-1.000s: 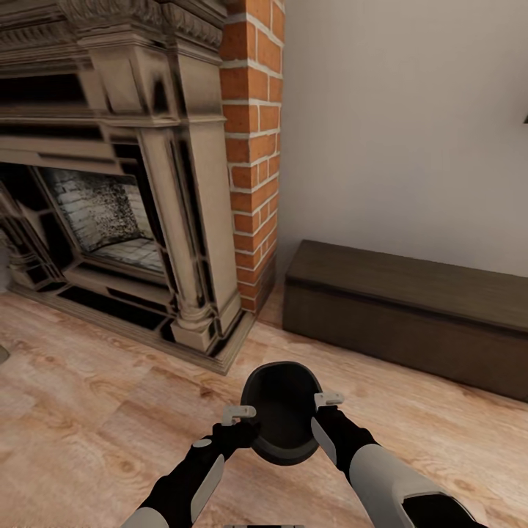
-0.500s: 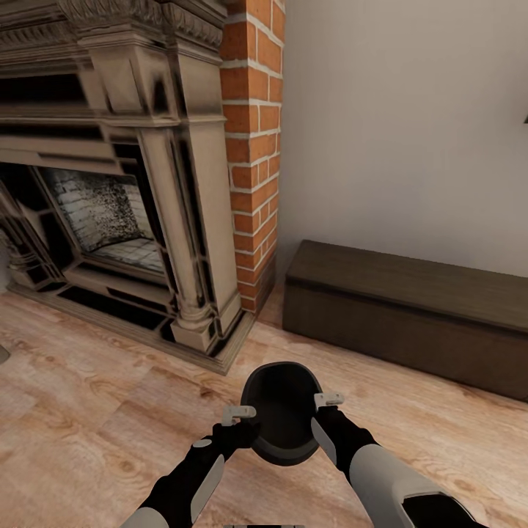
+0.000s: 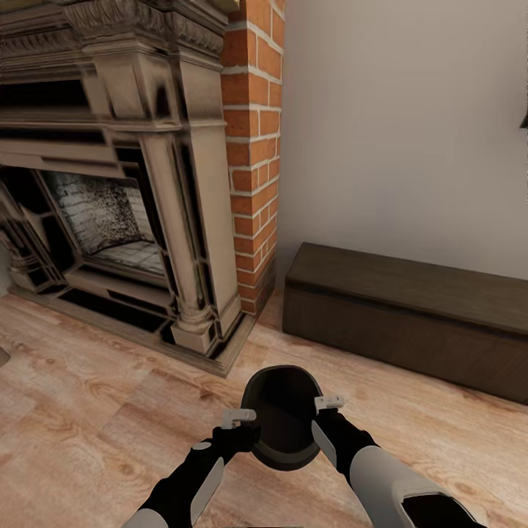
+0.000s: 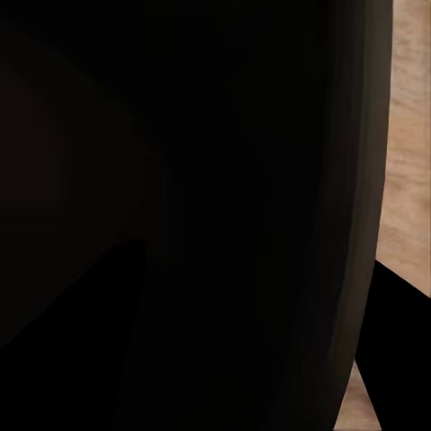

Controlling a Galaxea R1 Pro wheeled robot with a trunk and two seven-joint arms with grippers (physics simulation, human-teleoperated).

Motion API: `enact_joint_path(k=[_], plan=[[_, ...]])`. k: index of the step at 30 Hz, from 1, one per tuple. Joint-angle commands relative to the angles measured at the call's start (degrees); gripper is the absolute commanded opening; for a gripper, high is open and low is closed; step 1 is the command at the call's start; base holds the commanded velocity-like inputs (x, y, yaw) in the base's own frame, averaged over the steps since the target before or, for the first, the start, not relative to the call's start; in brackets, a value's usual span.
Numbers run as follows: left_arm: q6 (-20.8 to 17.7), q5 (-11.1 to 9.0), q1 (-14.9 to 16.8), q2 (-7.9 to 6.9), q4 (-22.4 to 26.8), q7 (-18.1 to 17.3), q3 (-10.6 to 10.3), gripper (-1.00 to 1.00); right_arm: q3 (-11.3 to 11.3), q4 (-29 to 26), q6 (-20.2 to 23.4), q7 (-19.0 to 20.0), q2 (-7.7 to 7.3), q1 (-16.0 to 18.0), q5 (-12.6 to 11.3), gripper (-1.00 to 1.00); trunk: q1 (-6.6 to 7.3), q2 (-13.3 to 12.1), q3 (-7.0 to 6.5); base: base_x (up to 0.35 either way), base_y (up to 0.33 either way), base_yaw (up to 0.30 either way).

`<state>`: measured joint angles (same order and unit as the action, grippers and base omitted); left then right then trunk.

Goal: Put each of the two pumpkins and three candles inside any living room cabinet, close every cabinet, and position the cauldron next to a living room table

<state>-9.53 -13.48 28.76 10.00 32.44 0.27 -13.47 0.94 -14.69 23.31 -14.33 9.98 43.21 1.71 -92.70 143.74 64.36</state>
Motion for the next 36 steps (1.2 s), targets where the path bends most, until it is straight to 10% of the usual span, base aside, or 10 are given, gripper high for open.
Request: enact_joint_path(k=[1,36], plan=[[-0.31,0.38,-0.02,0.00,-0.27,0.92,-0.16,-1.00,0.47,-2.18,0.16,0.00,0.01,0.06,-1.40,-1.00,0.02,0.02,-0.05,0.000,0.000,0.000],[-0.31,0.38,-0.02,0.00,-0.36,0.91,-0.17,-1.00,0.47,-2.11,0.16,0.00,0.01,0.06,-1.43,-1.00,0.02,0.02,-2.80,-0.029,0.000,0.000]])
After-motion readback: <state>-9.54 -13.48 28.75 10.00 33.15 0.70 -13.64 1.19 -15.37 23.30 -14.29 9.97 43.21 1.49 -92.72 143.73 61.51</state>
